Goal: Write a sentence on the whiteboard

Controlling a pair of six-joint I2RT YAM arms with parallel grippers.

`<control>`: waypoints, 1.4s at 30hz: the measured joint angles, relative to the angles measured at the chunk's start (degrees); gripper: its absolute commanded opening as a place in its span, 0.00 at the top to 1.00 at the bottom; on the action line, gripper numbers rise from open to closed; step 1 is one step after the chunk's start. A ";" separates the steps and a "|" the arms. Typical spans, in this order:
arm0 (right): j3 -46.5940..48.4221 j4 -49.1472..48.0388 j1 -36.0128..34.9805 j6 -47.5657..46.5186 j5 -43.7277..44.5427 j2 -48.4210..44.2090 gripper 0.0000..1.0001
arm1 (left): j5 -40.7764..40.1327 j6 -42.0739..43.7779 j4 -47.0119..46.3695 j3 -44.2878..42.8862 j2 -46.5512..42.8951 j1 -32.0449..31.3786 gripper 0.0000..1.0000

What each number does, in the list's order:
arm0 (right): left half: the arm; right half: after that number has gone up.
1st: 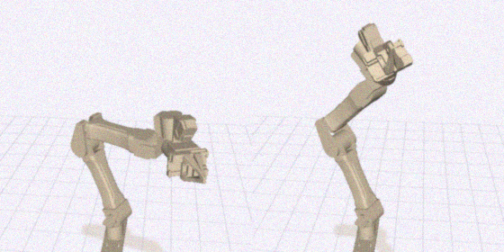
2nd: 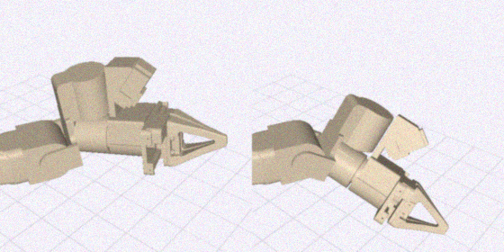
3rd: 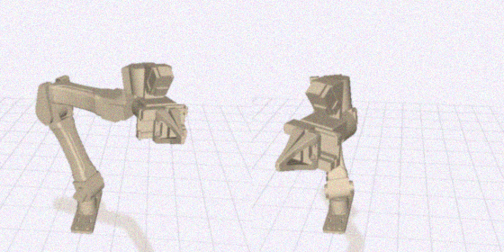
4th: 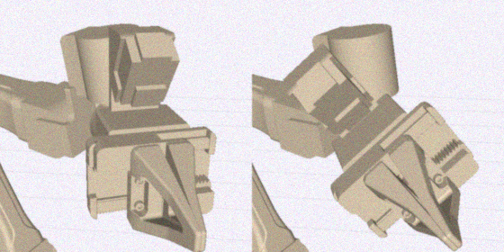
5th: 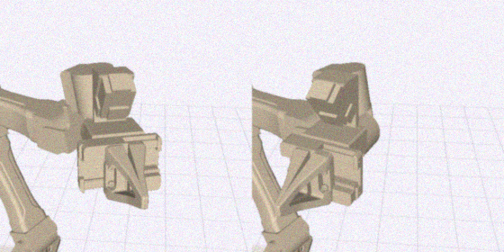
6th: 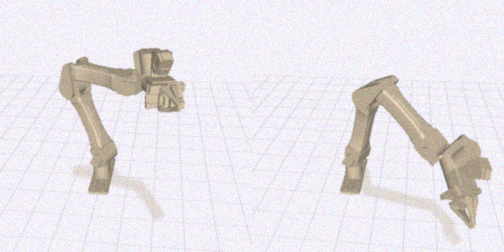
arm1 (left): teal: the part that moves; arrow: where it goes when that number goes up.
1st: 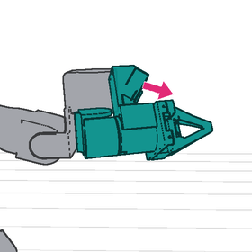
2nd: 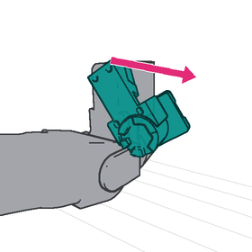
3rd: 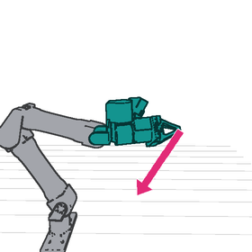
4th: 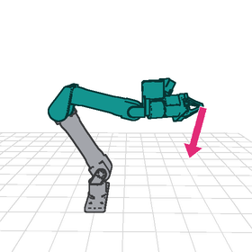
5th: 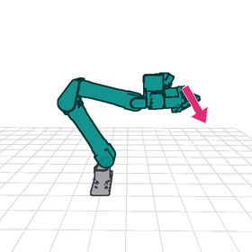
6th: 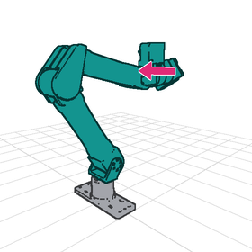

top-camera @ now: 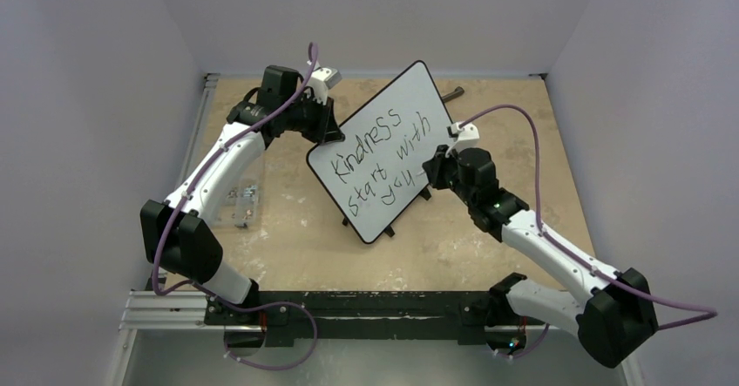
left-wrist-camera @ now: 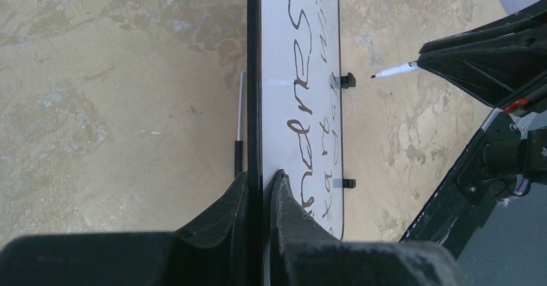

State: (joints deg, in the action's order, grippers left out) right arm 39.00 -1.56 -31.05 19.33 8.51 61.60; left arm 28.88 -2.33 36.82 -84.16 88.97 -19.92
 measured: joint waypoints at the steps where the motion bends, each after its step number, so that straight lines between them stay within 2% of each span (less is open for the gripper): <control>1: 0.00 0.31 0.00 0.02 0.02 -0.87 1.00 | -0.02 0.02 0.04 0.00 0.00 0.00 1.00; 22: -0.15 4.79 0.07 1.20 -1.01 -8.85 1.00 | 0.15 3.72 2.10 -0.04 -0.11 0.46 0.99; 30: -1.60 5.05 0.07 1.53 -2.25 -10.38 1.00 | 0.55 5.38 2.69 0.57 0.00 1.49 0.82; 36: -2.12 5.53 0.07 1.70 -2.34 -11.21 1.00 | -2.69 8.26 5.73 2.14 1.09 1.92 0.73; 42: -2.69 5.92 0.07 1.75 -2.51 -12.41 1.00 | -3.34 9.97 8.07 3.41 1.97 1.88 0.72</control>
State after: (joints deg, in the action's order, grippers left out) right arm 36.32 4.36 -30.98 21.08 6.00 49.19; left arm 25.54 7.64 44.88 -80.75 90.94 -18.04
